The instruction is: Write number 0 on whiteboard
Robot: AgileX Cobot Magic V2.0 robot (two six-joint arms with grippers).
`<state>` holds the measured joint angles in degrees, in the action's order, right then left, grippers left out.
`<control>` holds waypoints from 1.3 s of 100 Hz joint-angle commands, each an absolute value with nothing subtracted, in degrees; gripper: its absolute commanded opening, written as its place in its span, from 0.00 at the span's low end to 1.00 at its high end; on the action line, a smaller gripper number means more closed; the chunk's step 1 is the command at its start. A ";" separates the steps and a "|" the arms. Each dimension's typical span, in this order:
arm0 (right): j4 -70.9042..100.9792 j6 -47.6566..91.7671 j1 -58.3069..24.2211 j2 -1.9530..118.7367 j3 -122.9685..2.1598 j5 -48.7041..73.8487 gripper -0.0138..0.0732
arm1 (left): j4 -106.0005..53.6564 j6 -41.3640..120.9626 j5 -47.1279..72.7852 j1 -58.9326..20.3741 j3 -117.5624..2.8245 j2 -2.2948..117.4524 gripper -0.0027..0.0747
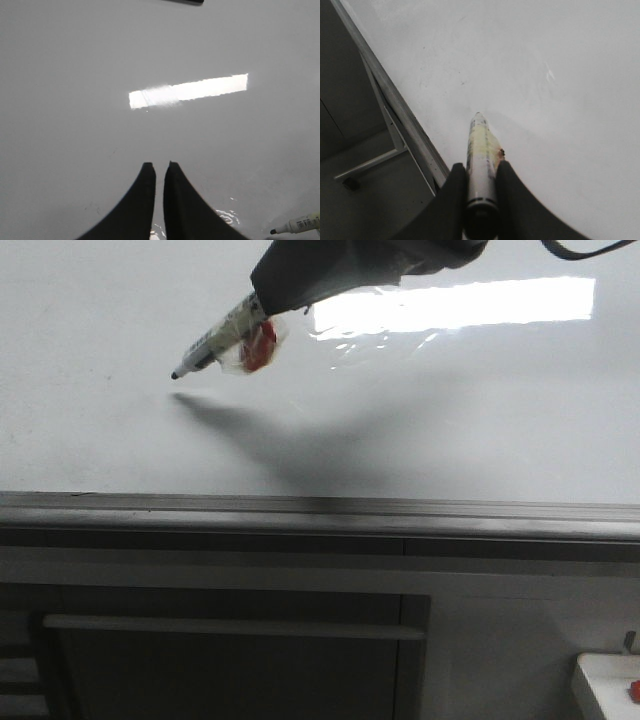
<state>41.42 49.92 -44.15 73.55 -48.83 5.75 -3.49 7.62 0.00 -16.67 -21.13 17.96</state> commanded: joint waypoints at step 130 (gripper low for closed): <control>40.49 49.83 -37.14 71.45 -51.00 12.75 0.09 | -4.05 6.91 -5.11 -16.37 -22.69 18.44 0.06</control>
<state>40.28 49.92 -37.35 72.77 -50.07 13.90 -3.49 7.62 -0.45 -16.67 -21.13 17.96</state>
